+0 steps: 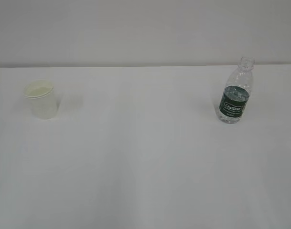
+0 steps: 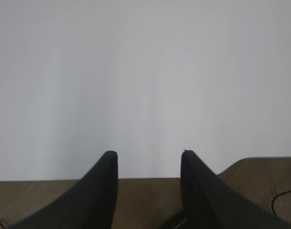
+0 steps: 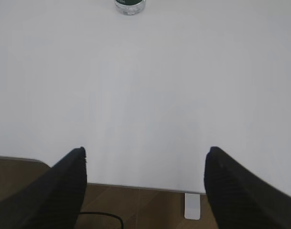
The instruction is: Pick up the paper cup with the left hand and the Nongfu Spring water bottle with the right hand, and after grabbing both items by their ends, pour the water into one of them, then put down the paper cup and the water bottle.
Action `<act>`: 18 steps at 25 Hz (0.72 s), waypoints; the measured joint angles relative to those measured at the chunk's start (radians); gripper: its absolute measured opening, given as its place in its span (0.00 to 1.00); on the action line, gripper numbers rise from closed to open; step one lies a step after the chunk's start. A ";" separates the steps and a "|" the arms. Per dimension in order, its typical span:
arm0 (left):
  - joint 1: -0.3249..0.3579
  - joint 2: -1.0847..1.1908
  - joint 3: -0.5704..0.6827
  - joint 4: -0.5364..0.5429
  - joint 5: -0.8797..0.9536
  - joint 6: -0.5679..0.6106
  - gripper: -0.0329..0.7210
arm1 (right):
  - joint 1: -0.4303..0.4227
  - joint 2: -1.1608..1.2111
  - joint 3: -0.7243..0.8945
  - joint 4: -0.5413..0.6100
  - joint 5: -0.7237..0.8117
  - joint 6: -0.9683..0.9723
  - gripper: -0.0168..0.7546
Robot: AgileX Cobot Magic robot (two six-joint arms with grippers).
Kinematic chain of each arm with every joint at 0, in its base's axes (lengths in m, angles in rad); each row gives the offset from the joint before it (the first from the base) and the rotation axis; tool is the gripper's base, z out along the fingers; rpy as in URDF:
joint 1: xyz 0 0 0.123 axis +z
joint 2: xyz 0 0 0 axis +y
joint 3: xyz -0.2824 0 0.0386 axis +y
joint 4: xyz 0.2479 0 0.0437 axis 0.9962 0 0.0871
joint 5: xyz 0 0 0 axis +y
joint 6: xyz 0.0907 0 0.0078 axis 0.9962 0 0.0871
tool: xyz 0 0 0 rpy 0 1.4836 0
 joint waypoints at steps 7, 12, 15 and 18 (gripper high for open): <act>0.000 -0.076 0.000 -0.002 0.000 0.000 0.42 | 0.000 -0.015 0.000 0.000 0.002 0.000 0.77; 0.000 -0.131 0.000 -0.002 0.000 0.000 0.42 | 0.000 -0.017 0.000 0.000 0.002 0.000 0.77; 0.000 -0.149 0.000 -0.002 0.000 0.000 0.42 | 0.000 -0.043 0.000 0.002 0.002 0.000 0.77; 0.000 -0.158 0.000 -0.002 0.000 0.000 0.42 | 0.000 -0.091 0.000 0.005 0.002 0.000 0.77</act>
